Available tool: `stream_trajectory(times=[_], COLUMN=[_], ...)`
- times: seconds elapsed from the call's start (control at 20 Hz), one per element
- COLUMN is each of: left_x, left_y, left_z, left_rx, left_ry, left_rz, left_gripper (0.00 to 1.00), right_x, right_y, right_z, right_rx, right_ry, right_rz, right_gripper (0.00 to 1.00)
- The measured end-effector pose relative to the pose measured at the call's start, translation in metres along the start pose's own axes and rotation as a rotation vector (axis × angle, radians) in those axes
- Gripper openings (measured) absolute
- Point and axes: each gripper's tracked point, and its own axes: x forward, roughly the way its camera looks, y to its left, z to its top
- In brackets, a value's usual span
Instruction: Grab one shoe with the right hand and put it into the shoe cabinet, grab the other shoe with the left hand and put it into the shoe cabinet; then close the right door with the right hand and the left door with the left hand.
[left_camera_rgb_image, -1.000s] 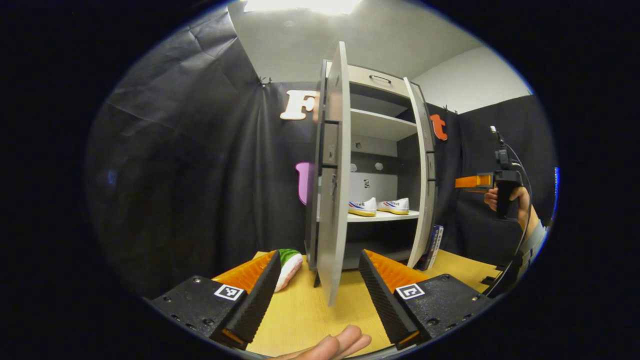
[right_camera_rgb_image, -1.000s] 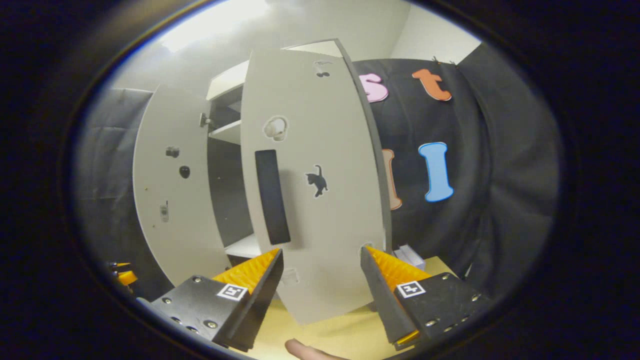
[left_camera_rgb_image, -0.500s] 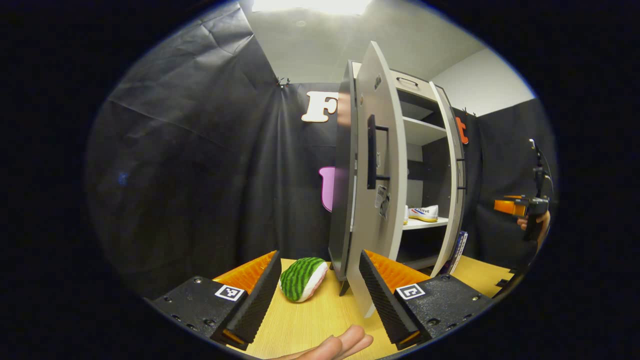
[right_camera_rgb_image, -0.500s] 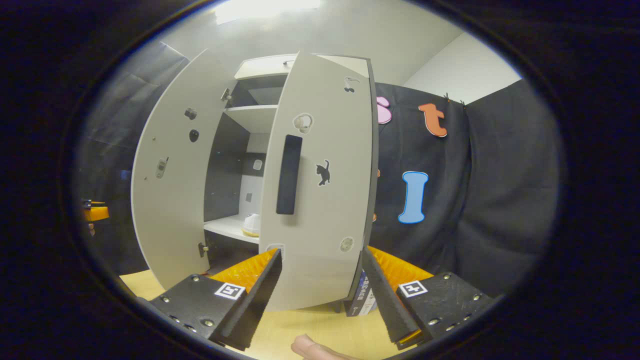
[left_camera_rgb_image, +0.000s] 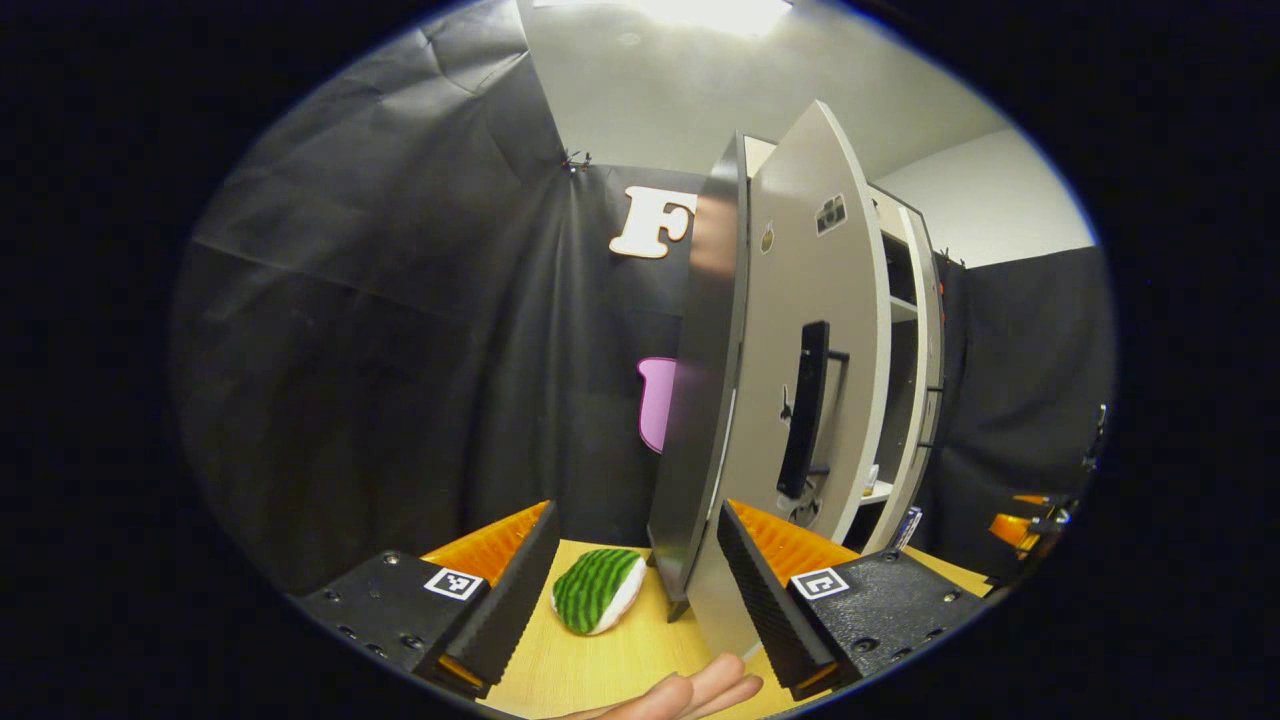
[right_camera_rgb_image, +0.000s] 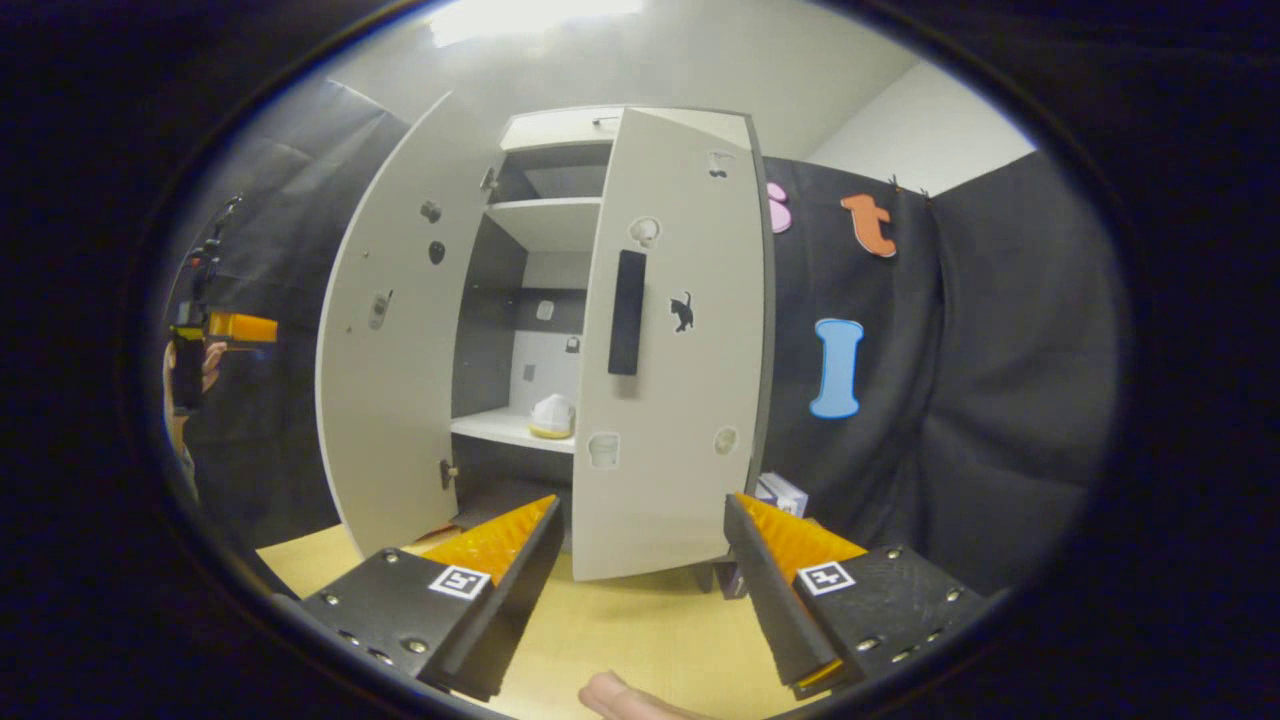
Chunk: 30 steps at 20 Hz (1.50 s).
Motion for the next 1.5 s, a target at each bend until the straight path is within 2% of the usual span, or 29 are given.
stream_trajectory(times=[0.1, 0.15, 0.2, 0.25, 0.3, 0.55, 0.65, 0.75, 0.8, 0.9, 0.95, 1.0, 1.1, 1.15, 1.2, 1.25, 1.35, 1.5], left_x=[0.015, 0.023, 0.033, 0.042, 0.05, 0.069, 0.07, 0.071, 0.071, 0.069, 0.069, 0.07, 0.071, 0.072, 0.073, 0.075, 0.078, 0.085], left_y=[-0.008, -0.011, -0.012, -0.011, -0.013, -0.049, -0.054, -0.055, -0.055, -0.06, -0.063, -0.068, -0.082, -0.092, -0.1, -0.107, -0.118, -0.122], left_z=[0.014, 0.017, 0.018, 0.018, 0.016, -0.002, 0.0, 0.001, 0.003, 0.001, 0.003, 0.001, -0.001, -0.003, -0.005, -0.006, -0.006, -0.003], left_rx=[0.024, 0.041, 0.058, 0.073, 0.08, 0.048, 0.055, 0.093, 0.102, 0.114, 0.117, 0.121, 0.124, 0.122, 0.122, 0.123, 0.141, 0.155], left_ry=[-0.02, -0.017, -0.012, 0.0, 0.021, 0.113, 0.109, 0.107, 0.096, 0.108, 0.11, 0.115, 0.118, 0.122, 0.128, 0.127, 0.123, 0.111], left_rz=[-0.023, -0.022, -0.017, 0.003, 0.013, -0.032, -0.007, 0.016, 0.028, 0.048, 0.05, 0.047, 0.026, 0.012, 0.002, -0.003, -0.01, 0.02], left_gripper=[0.96, 0.94, 0.96, 0.93, 0.93, 0.96, 0.89, 0.9, 0.87, 0.92, 0.88, 0.88, 0.88, 0.88, 0.88, 0.88, 0.92, 0.88], right_x=[-0.011, -0.016, -0.023, -0.029, -0.034, -0.061, -0.066, -0.07, -0.072, -0.074, -0.075, -0.076, -0.077, -0.076, -0.076, -0.076, -0.077, -0.074], right_y=[0.008, 0.008, 0.006, 0.006, 0.006, -0.002, 0.002, 0.001, -0.002, -0.006, -0.007, -0.008, -0.009, -0.01, -0.012, -0.014, -0.018, -0.024], right_z=[-0.005, -0.008, -0.012, -0.017, -0.021, -0.018, -0.016, -0.013, -0.014, -0.012, -0.01, -0.007, -0.002, -0.001, 0.002, 0.003, 0.008, 0.018], right_rx=[0.039, 0.044, 0.047, 0.051, 0.054, 0.024, 0.056, 0.052, 0.048, 0.064, 0.073, 0.082, 0.104, 0.11, 0.111, 0.109, 0.105, 0.101], right_ry=[-0.008, -0.018, -0.023, -0.02, -0.015, -0.051, -0.062, -0.073, -0.071, -0.075, -0.081, -0.09, -0.105, -0.105, -0.105, -0.104, -0.108, -0.115], right_rz=[0.023, 0.019, 0.011, 0.006, -0.001, -0.054, -0.042, -0.047, -0.054, -0.063, -0.063, -0.062, -0.061, -0.064, -0.068, -0.074, -0.087, -0.096], right_gripper=[0.96, 0.96, 0.96, 0.99, 0.96, 0.94, 0.96, 0.96, 0.96, 0.94, 0.96, 0.94, 0.98, 0.94, 0.96, 0.94, 0.96, 0.94])
